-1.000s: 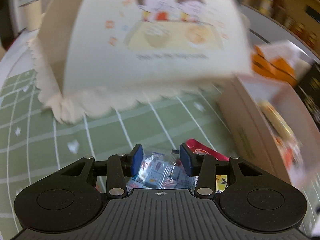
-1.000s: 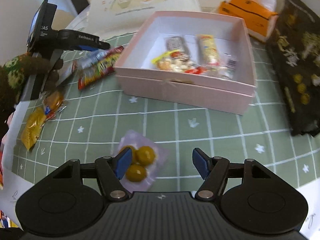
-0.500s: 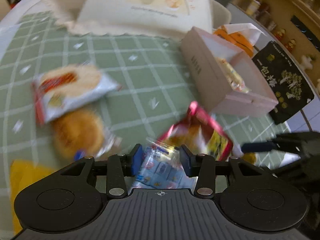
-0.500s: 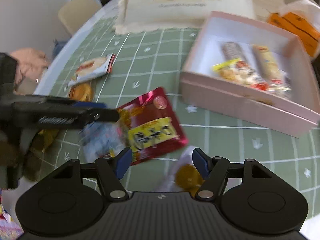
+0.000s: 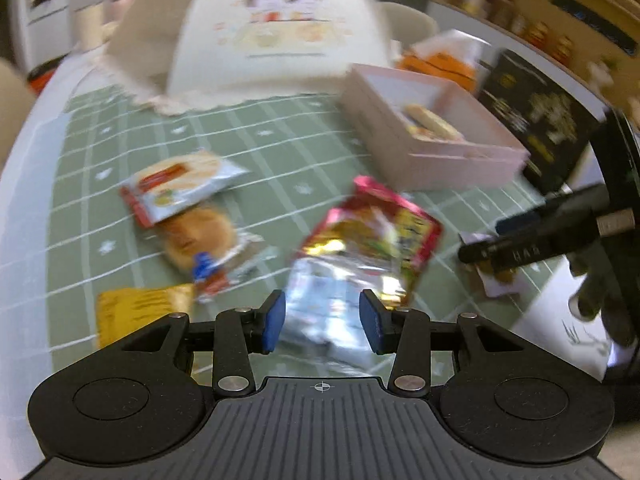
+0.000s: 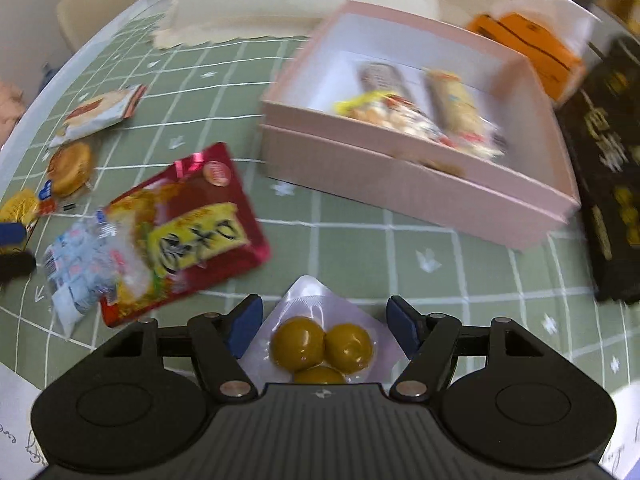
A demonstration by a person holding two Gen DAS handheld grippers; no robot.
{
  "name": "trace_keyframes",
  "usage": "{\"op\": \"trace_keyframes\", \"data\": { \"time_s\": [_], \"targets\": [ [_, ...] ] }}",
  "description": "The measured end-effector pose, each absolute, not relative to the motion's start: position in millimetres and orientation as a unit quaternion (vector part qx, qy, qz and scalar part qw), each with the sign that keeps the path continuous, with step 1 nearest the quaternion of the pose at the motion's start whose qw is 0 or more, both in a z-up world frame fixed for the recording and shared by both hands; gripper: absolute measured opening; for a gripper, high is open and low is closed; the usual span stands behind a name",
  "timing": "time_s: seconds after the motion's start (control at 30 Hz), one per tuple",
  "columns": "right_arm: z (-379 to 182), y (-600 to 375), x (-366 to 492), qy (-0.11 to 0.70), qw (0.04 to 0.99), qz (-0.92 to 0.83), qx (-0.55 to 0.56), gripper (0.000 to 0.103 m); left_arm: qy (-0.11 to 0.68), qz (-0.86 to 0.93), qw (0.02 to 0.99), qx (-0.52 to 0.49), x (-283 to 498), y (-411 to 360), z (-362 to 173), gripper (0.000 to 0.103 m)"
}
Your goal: Organize snacks
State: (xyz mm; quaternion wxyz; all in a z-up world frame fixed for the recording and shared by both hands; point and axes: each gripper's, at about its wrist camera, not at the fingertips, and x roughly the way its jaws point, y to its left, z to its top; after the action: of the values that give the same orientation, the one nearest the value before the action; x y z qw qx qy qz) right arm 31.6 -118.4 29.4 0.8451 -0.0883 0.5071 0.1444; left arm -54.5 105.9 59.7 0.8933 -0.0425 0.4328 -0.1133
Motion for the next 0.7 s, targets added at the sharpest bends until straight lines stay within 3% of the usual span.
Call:
{"op": "trace_keyframes", "data": {
  "time_s": [0.1,0.27,0.37,0.47,0.63,0.7],
  "targets": [
    [29,-133,24,0.509,0.847,0.138,-0.068,0.069,0.428,-0.091,0.899,-0.036,-41,110,64,0.048],
    [28,-146,9,0.509,0.850,0.129,-0.045,0.070,0.462,0.064,0.861,-0.204,3,179,54,0.045],
    [28,-146,5,0.508,0.851,0.129,-0.038,0.070,0.465,0.108,0.843,-0.246,17,192,44,0.045],
    [31,-148,0,0.502,0.854,0.131,-0.040,0.070,0.481,0.101,0.844,-0.217,31,177,36,0.054],
    [43,-159,-7,0.481,0.865,0.135,-0.049,0.070,0.496,0.070,0.862,-0.079,48,133,25,0.083],
    [43,-164,-10,0.487,0.861,0.141,-0.045,0.070,0.496,0.067,0.865,-0.043,48,119,21,0.088]
  ]
}}
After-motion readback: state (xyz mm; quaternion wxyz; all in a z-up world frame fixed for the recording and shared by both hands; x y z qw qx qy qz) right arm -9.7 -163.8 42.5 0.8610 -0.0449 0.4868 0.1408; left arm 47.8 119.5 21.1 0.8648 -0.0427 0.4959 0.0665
